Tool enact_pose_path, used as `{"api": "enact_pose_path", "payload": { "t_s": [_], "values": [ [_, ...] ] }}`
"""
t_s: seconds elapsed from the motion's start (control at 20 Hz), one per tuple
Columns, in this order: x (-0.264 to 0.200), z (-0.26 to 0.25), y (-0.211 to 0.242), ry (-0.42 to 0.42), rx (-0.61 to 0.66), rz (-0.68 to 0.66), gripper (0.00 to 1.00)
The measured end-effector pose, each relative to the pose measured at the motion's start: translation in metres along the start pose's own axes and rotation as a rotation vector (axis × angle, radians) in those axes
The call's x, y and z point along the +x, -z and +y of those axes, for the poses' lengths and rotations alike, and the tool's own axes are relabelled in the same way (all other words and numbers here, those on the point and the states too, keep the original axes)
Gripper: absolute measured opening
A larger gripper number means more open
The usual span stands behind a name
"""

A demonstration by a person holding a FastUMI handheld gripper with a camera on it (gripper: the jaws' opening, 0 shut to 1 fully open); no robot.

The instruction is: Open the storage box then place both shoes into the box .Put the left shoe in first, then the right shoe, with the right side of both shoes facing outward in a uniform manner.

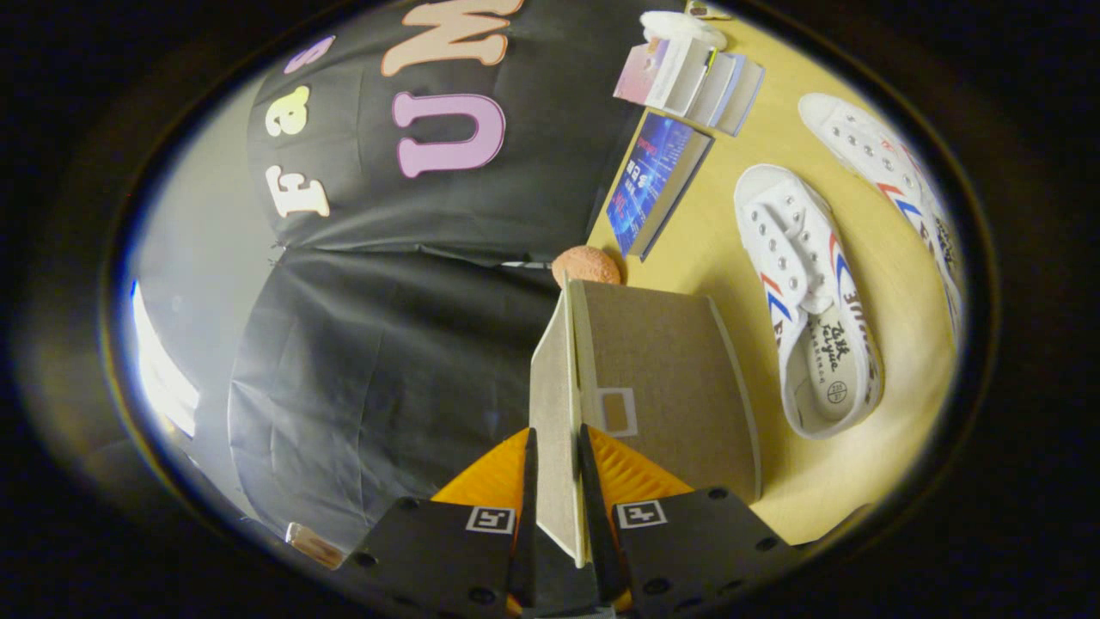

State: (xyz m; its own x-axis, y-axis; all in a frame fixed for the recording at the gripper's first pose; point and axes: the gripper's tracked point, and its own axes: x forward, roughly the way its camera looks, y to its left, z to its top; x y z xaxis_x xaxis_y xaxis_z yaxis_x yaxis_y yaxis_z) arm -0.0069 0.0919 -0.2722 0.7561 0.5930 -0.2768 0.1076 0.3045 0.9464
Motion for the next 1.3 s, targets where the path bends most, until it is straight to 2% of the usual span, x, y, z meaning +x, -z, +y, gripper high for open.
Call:
{"api": "enact_pose_path", "payload": {
  "t_s": [0.05,0.15,0.3,0.4,0.8,1.05,1.3],
  "values": [
    [0.014,-0.003,0.003,-0.016,-0.017,0.009,0.15],
    [0.0,0.015,0.009,-0.028,-0.006,0.023,0.02],
    [-0.002,0.025,0.01,-0.036,-0.039,0.031,0.02],
    [-0.003,0.045,0.01,-0.071,-0.045,0.037,0.02],
    [0.022,0.155,0.025,-0.211,-0.15,0.085,0.04],
    [0.076,0.197,0.074,-0.221,-0.232,0.185,0.05],
    [0.125,0.213,0.131,-0.214,-0.248,0.268,0.05]
  ]
}}
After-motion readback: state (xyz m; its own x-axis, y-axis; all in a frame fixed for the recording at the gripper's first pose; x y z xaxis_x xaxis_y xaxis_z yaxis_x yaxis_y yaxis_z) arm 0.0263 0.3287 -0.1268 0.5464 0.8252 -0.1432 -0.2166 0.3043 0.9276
